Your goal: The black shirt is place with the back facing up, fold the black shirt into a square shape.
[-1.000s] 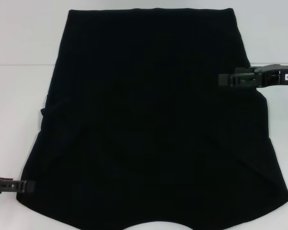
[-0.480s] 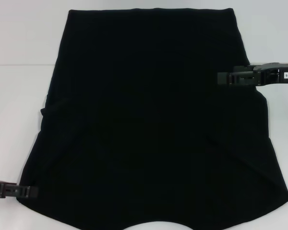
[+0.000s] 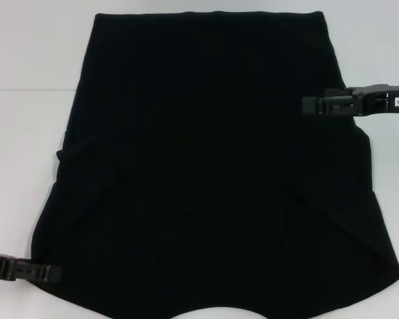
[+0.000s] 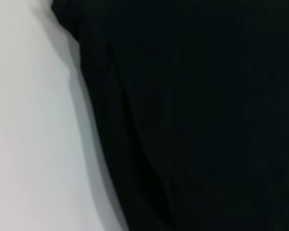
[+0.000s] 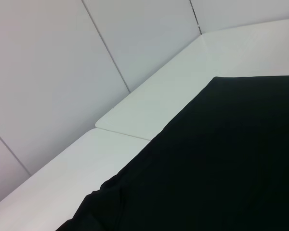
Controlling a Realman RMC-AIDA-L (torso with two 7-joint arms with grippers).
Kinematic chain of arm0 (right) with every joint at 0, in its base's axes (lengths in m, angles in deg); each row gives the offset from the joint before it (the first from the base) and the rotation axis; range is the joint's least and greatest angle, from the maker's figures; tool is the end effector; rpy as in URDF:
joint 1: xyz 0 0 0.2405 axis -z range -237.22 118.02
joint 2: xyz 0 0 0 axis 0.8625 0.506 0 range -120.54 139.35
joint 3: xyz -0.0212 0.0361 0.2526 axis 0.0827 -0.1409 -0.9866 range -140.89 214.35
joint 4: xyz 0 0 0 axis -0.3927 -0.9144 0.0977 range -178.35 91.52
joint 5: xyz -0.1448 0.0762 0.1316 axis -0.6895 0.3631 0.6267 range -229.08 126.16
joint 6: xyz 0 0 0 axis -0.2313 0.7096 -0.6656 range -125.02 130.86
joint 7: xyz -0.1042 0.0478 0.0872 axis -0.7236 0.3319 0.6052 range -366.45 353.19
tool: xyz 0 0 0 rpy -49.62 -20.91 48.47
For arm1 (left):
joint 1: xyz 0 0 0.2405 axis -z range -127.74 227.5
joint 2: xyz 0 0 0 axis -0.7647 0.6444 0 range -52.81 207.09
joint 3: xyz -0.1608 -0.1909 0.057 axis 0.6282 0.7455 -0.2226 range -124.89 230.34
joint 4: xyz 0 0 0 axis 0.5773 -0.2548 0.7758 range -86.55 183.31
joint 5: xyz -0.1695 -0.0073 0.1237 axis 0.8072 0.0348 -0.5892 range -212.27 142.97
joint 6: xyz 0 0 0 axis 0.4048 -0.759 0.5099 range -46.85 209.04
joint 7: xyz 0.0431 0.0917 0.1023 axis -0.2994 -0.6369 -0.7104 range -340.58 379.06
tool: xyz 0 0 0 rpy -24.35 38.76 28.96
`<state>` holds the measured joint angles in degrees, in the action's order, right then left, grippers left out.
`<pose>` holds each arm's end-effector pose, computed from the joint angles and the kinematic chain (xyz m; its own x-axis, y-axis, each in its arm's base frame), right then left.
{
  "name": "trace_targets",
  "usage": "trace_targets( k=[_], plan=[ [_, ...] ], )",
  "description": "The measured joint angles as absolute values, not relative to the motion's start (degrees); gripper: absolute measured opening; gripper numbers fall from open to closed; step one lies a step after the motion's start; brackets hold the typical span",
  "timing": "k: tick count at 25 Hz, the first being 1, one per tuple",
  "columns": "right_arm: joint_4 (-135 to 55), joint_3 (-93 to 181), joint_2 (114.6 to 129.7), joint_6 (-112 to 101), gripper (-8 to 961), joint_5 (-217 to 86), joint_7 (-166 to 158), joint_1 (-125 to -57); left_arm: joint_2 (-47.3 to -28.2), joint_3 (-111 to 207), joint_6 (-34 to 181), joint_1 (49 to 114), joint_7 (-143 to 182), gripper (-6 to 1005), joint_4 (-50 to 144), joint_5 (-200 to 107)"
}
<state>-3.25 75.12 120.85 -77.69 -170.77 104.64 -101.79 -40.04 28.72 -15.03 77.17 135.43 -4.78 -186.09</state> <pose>0.2246 0.4163 0.0647 0.6457 -0.5754 -0.5020 -0.7240 -0.6702 -0.1630 -0.3491 0.2872 0.0648 0.4031 0.8925 0.2024 0.9083 -0.3631 -0.2079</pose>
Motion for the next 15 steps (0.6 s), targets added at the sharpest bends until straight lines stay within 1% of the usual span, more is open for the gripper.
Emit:
trace_targets(
  k=[15],
  plan=[
    [-3.25, 75.14, 120.74, -77.68, 930, -170.63, 104.64, -101.49, -40.11, 27.27, -16.54, 79.11, 135.25, 947, -4.07, -185.67]
  ],
)
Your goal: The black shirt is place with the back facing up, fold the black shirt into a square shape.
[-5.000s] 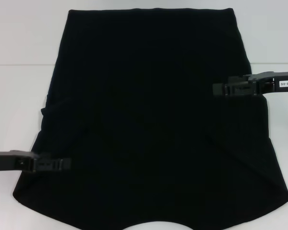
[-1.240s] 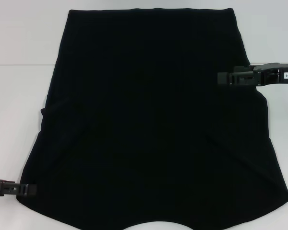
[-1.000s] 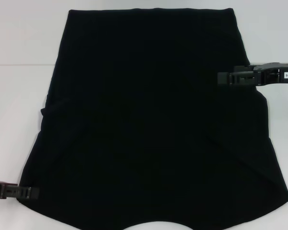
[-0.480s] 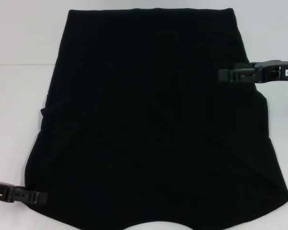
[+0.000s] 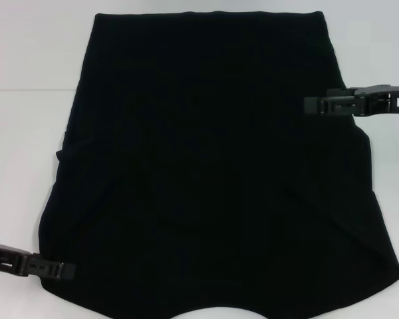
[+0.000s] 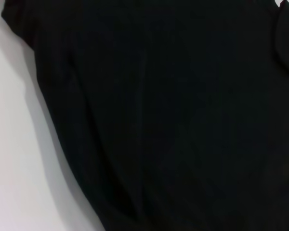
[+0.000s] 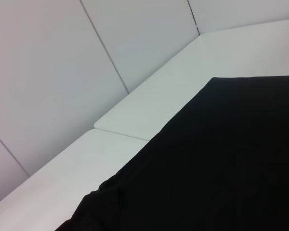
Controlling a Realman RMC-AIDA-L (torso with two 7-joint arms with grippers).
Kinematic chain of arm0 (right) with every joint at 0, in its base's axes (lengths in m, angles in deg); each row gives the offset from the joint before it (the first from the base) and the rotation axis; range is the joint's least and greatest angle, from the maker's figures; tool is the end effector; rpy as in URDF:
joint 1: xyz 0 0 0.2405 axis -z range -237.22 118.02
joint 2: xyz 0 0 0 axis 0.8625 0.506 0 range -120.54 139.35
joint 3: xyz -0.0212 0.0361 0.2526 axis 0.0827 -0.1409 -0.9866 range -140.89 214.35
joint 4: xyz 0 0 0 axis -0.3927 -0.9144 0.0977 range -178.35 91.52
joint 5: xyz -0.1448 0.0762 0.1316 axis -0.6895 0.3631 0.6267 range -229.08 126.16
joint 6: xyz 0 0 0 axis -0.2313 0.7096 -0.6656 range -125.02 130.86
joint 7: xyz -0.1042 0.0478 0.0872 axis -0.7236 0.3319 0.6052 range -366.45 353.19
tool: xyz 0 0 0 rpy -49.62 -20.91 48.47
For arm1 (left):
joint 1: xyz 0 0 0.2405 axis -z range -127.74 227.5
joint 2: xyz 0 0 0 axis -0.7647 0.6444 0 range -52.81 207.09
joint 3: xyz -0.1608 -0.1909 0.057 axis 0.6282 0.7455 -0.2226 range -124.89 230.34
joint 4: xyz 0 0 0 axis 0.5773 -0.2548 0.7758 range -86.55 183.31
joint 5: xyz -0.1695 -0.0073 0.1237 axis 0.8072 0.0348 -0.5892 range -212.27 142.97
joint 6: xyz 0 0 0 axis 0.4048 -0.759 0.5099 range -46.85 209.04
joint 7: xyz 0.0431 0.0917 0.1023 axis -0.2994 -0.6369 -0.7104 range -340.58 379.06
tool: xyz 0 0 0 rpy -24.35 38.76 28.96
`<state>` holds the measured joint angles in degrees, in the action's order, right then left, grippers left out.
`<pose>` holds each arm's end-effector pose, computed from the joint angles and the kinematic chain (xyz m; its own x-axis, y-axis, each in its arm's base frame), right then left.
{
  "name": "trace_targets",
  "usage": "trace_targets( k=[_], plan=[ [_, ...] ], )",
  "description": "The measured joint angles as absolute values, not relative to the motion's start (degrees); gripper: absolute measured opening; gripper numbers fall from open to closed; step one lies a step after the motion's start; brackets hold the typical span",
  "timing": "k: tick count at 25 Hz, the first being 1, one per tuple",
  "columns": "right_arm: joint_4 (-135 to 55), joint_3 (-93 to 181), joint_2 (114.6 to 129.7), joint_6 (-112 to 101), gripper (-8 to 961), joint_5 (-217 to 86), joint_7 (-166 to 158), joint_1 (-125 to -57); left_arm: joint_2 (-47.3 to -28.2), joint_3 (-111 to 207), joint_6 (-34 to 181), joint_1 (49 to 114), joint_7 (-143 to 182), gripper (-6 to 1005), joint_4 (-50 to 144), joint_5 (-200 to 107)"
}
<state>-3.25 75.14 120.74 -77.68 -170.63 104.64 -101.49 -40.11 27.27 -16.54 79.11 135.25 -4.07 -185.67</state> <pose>0.2267 0.4154 0.0657 0.6427 -0.5773 -0.5036 -0.7273 -0.6665 -0.1641 -0.3347 0.2958 0.0587 0.4426 0.8801 0.1717 0.8931 -0.4154 -0.1726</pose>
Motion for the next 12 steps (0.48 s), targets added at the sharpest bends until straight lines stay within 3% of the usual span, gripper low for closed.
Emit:
trace_targets(
  k=[9, 12],
  plan=[
    [-3.25, 75.06, 120.76, -77.68, 930, -170.50, 104.64, -101.33, -40.11, 27.09, -15.94, 79.16, 135.26, 948, -4.08, -186.00],
    [-3.25, 75.04, 120.76, -77.68, 930, -170.46, 104.61, -101.36, -40.01, 27.06, -15.96, 79.08, 135.40, 886, -4.10, -186.07]
  ],
)
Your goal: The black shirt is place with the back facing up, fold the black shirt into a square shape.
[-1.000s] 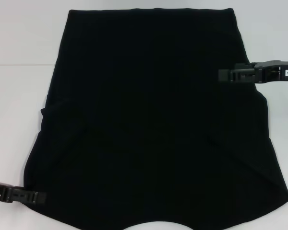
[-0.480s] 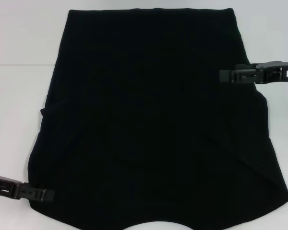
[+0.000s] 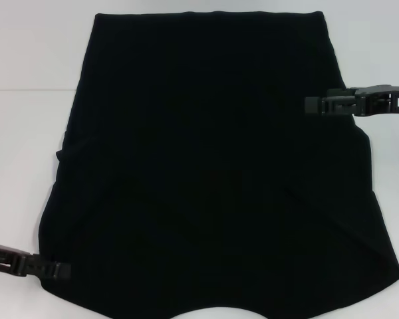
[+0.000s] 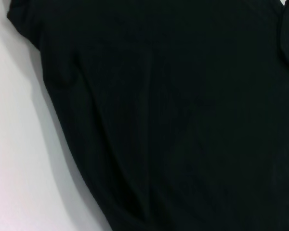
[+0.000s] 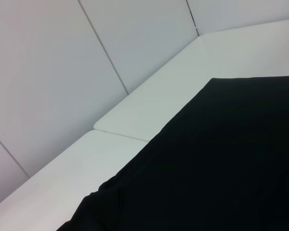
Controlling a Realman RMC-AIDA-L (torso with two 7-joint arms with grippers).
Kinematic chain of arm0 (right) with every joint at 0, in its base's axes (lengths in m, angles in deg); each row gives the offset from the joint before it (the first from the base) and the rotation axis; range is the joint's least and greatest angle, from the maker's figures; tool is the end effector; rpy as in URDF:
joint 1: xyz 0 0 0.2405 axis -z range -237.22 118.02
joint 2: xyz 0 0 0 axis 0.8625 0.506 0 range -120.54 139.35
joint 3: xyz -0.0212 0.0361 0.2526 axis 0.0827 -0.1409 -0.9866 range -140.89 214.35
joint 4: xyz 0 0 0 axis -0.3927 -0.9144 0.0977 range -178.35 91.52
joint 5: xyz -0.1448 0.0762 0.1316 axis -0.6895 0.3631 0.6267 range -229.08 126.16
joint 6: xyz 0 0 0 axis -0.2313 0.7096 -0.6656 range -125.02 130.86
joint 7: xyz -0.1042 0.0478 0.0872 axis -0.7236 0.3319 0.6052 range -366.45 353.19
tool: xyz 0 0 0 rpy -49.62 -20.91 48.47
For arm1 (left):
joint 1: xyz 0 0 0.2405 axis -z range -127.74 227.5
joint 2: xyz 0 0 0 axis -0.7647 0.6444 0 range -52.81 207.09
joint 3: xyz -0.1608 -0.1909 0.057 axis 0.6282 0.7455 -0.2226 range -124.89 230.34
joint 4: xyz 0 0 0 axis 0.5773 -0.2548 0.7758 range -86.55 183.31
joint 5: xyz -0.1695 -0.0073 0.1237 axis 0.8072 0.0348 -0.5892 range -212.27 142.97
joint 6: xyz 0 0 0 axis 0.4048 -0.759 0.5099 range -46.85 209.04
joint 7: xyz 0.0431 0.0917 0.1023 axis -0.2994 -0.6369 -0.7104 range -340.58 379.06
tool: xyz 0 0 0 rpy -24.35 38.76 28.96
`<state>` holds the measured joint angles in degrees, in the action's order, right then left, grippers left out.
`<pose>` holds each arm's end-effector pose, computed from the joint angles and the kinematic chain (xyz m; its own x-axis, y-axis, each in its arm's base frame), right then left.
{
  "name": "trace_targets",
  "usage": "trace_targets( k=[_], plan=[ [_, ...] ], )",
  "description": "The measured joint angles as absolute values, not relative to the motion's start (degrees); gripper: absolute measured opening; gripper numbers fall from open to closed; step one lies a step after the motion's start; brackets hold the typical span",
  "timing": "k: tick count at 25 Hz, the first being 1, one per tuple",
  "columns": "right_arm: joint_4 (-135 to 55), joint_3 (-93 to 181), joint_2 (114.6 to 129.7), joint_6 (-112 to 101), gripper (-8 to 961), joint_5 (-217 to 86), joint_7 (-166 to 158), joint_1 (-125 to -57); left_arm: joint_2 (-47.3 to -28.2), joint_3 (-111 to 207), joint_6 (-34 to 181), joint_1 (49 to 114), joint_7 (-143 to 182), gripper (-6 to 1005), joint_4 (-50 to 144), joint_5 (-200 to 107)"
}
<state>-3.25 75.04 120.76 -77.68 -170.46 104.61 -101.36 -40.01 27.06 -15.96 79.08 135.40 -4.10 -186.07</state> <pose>0.2273 0.4151 0.0660 0.6397 -0.5774 -0.5073 -0.7291 -0.6647 -0.1629 -0.3365 0.2964 0.0595 0.4411 0.8817 0.1676 0.8924 -0.4110 -0.1862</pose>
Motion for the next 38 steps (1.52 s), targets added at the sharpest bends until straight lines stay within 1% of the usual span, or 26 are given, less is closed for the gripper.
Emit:
trace_targets(
  k=[3, 20, 29, 38],
  plan=[
    [-3.25, 75.04, 120.76, -77.73, 930, -170.27, 104.60, -101.40, -39.83, 27.13, -16.02, 78.84, 135.67, 823, -4.38, -186.75],
    [-3.25, 74.59, 120.67, -78.12, 929, -169.93, 104.55, -101.35, -39.63, 27.57, -17.23, 78.63, 135.87, 765, -5.32, -189.14],
    [-3.25, 74.52, 120.67, -78.12, 929, -169.93, 104.55, -101.50, -40.03, 25.73, -17.31, 79.74, 135.87, 734, -4.70, -188.96],
    [-3.25, 74.52, 120.67, -78.00, 929, -169.92, 104.55, -101.39, -40.02, 25.65, -17.16, 80.76, 135.84, 703, -4.25, -188.76]
  ],
)
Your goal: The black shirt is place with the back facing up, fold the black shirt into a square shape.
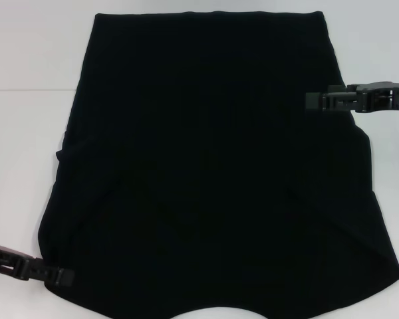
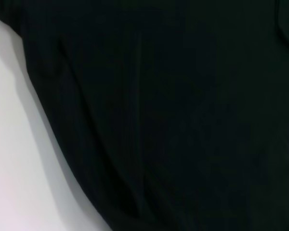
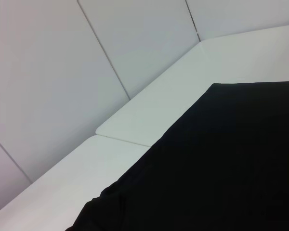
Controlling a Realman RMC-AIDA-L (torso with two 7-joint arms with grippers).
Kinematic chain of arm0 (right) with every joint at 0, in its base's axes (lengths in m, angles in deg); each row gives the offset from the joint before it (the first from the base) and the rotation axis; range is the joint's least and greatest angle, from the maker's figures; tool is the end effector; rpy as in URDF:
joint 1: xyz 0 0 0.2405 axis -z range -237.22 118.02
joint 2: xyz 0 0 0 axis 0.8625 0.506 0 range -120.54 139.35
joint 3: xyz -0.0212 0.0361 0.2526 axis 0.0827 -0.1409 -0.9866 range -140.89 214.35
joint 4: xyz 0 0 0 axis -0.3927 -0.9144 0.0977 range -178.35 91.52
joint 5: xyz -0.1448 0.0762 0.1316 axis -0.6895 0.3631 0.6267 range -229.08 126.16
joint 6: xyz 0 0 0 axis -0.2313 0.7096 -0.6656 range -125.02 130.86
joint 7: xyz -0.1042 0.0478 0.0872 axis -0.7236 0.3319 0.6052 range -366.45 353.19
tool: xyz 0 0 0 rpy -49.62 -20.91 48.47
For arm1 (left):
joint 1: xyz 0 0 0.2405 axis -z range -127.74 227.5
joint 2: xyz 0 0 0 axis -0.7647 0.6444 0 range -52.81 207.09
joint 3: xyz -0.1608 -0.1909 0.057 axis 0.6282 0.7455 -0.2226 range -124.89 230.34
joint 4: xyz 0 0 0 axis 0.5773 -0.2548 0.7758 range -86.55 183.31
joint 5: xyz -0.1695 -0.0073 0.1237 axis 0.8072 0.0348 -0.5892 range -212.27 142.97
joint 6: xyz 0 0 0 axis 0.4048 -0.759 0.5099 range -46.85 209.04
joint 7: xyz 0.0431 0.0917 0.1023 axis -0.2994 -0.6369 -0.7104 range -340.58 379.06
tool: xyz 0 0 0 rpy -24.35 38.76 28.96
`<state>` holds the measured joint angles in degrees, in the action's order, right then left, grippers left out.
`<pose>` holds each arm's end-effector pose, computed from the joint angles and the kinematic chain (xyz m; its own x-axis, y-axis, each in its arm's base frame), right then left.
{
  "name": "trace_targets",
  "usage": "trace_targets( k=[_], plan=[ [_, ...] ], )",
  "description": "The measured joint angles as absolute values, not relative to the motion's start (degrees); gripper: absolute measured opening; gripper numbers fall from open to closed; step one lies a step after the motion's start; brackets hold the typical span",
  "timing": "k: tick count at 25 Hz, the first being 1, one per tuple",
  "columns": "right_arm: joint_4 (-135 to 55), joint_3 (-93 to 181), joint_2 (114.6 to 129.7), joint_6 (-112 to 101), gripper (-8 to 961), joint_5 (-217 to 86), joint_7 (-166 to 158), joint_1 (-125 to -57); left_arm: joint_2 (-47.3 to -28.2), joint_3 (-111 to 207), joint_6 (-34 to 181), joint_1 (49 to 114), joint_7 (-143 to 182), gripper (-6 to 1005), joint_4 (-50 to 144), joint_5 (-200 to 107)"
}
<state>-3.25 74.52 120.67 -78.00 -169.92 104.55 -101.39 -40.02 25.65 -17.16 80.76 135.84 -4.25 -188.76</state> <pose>0.2262 0.4154 0.0683 0.6338 -0.5725 -0.5201 -0.7298 -0.6653 -0.1570 -0.3299 0.3003 0.0570 0.4615 0.8815 0.0996 0.8785 -0.4384 -0.1900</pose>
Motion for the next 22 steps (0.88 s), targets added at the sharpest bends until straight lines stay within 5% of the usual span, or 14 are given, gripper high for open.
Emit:
trace_targets(
  k=[13, 22],
  plan=[
    [-2.70, 73.65, 120.67, -78.05, 929, -169.84, 104.55, -101.29, -39.86, 25.03, -15.38, 80.88, 135.96, 658, -4.30, -189.54],
    [-2.63, 73.64, 120.72, -78.25, 930, -168.91, 104.10, -101.13, -40.08, 24.95, -15.21, 80.85, 135.96, 305, -4.29, -190.65]
  ],
)
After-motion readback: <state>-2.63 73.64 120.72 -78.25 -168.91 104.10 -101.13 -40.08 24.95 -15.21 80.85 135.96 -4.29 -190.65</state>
